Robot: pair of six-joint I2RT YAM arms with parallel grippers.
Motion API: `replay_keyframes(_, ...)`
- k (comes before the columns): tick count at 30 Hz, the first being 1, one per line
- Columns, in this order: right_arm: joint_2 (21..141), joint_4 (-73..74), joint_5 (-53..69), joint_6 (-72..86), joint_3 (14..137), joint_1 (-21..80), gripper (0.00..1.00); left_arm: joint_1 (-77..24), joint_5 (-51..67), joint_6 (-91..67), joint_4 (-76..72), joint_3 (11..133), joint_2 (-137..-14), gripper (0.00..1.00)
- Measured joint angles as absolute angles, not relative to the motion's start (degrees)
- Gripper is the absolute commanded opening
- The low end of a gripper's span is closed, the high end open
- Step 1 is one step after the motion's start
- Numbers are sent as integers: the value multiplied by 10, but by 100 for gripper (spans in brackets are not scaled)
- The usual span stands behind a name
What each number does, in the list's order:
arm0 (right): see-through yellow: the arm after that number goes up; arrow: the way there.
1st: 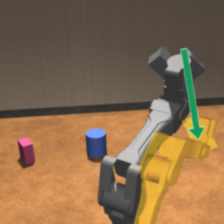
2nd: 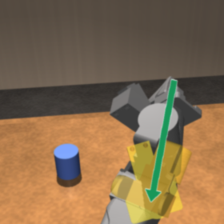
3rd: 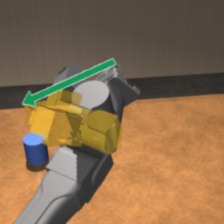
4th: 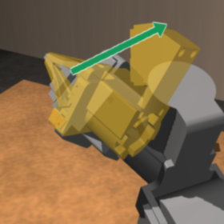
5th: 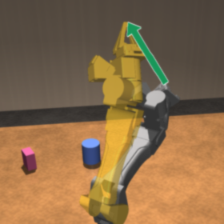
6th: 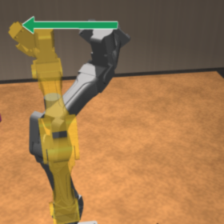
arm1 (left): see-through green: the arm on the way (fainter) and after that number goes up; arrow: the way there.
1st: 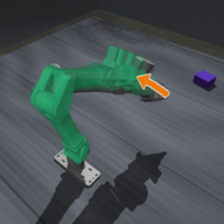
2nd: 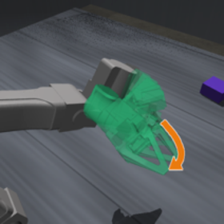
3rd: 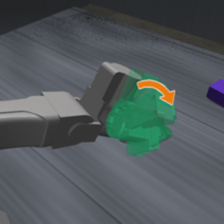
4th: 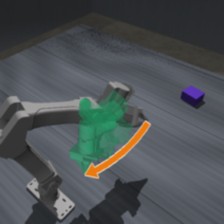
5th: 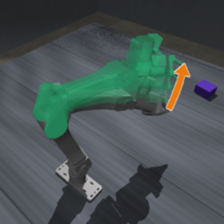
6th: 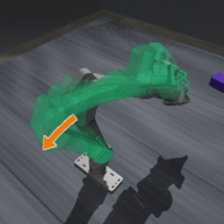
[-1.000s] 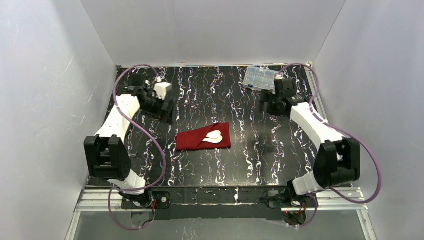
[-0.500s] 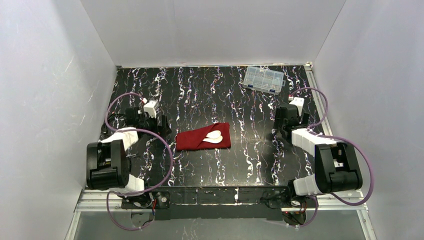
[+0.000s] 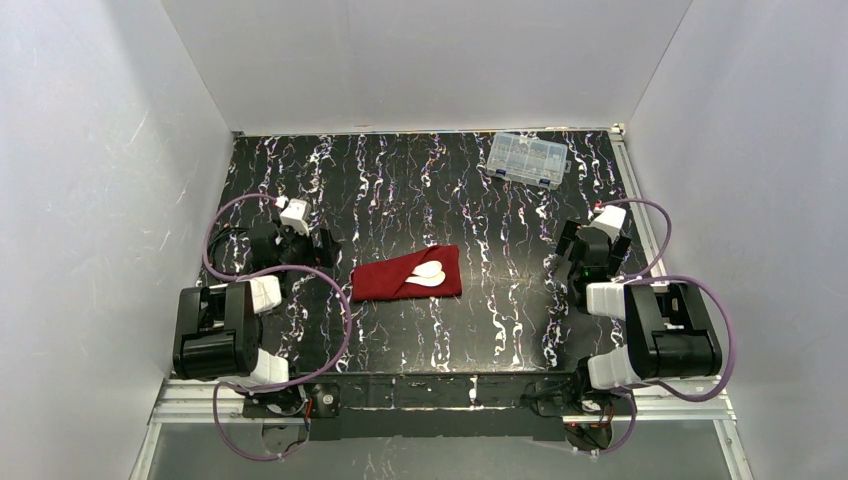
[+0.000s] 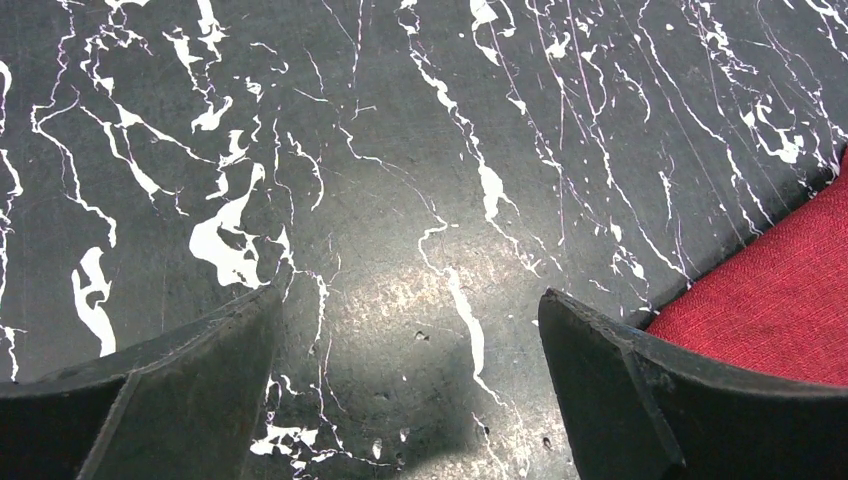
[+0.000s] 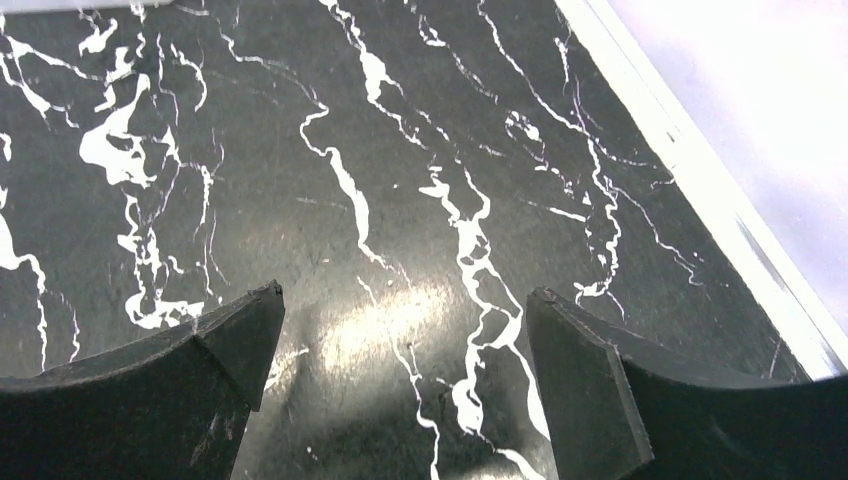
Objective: Fold the napkin into a case and place the utensils inside
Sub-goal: Reset both arms
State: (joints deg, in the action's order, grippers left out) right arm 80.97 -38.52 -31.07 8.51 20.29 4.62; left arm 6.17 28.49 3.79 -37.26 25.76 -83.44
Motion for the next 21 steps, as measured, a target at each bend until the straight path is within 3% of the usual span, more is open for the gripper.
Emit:
replay_keyframes(12,882,-630,-249,55,106,37,99,62,279,30,-477,210,-835,98)
replay_keyframes(19,915,-644,-201,29,130,38,99,58,259,29,-495,204,-835,98)
replay_keyframes(21,915,-674,-191,23,121,40,99,55,243,27,-560,173,-844,99)
